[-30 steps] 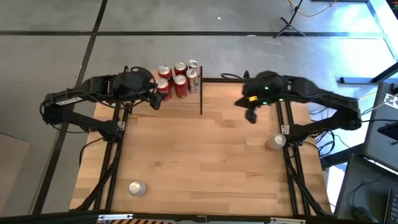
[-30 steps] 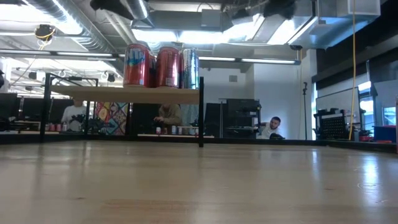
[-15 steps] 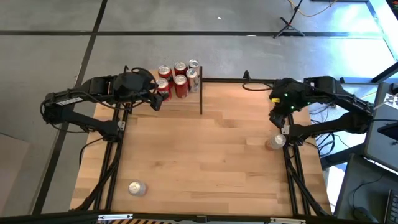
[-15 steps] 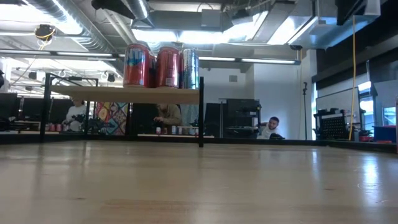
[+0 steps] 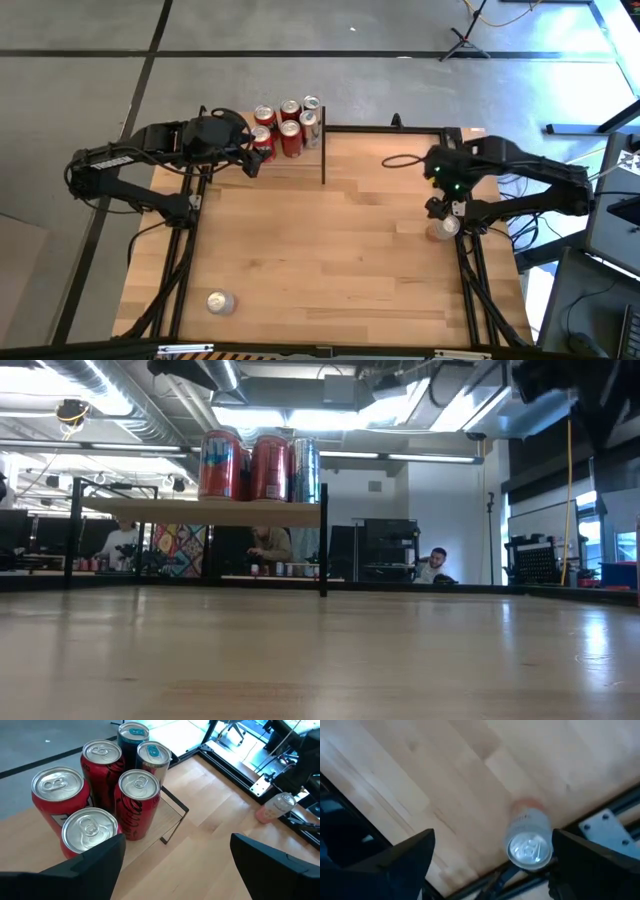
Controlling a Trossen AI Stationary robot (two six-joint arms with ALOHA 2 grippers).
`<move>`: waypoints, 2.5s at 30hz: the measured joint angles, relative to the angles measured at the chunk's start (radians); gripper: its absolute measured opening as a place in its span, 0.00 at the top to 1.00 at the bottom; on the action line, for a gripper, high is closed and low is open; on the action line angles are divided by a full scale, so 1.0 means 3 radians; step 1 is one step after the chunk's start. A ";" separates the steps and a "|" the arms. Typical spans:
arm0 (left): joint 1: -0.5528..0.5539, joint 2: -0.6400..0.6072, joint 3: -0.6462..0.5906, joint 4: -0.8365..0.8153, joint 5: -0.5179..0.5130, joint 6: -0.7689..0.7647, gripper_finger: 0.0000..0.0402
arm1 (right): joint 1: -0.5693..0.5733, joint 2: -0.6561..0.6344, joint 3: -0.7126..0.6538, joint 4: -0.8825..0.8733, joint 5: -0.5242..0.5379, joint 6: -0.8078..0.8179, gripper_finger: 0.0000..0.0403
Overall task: Place canned beverage on shelf
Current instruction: Put the top orange/white soda can on the shelf
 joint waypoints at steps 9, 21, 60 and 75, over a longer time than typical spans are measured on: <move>0.0000 0.0000 0.0000 0.0029 0.0006 0.0027 0.14 | -0.0001 0.0000 -0.0563 -0.0006 0.0033 0.0003 0.20; 0.0000 0.0000 0.0000 0.0031 0.0090 0.0197 0.14 | -0.0001 0.0045 -0.0988 -0.0008 -0.0022 0.0153 0.24; -0.0001 0.0000 -0.0001 0.0051 0.0083 0.0412 0.14 | 0.0000 0.0616 -0.1285 -0.0006 -0.0188 0.0049 0.24; -0.0001 0.0000 -0.0001 0.0050 0.0084 0.0443 0.14 | 0.0000 0.0612 -0.1275 -0.0037 -0.0186 -0.0116 0.49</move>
